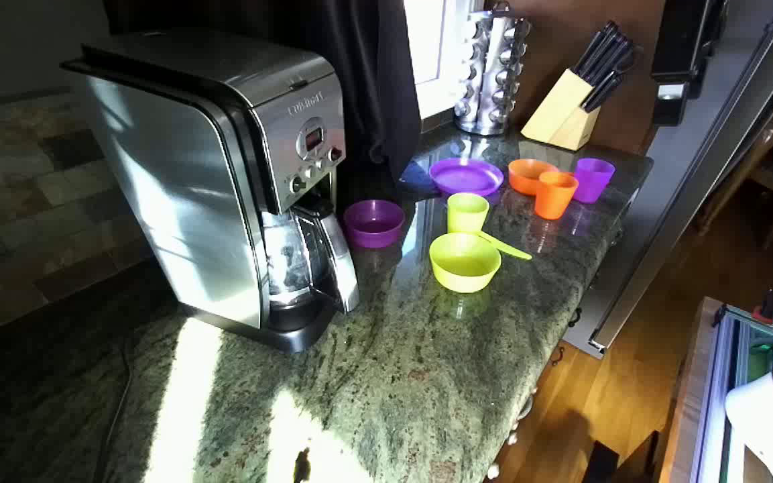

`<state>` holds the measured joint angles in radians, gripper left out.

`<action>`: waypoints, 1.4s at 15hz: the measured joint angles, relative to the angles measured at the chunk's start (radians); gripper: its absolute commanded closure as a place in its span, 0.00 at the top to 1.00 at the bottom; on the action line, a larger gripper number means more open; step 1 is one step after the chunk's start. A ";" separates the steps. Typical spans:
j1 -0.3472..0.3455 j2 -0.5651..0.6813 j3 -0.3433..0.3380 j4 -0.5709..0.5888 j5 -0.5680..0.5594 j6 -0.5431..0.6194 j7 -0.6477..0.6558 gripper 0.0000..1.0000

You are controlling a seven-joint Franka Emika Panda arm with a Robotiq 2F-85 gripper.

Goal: Place the yellow bowl on the yellow cup. and then the yellow knife on the bowl

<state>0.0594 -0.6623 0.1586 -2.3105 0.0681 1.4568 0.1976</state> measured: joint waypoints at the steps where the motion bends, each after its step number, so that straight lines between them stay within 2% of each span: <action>1: 0.000 0.000 0.000 0.000 0.000 0.000 0.000 1.00; 10: -0.007 0.009 -0.001 -0.002 0.000 0.026 0.005 1.00; 17: -0.021 0.095 -0.009 -0.130 0.025 0.412 0.013 1.00; 21: -0.008 0.143 -0.027 -0.193 0.054 0.545 -0.042 1.00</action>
<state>0.0517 -0.5195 0.1313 -2.5032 0.1220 2.0021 0.1557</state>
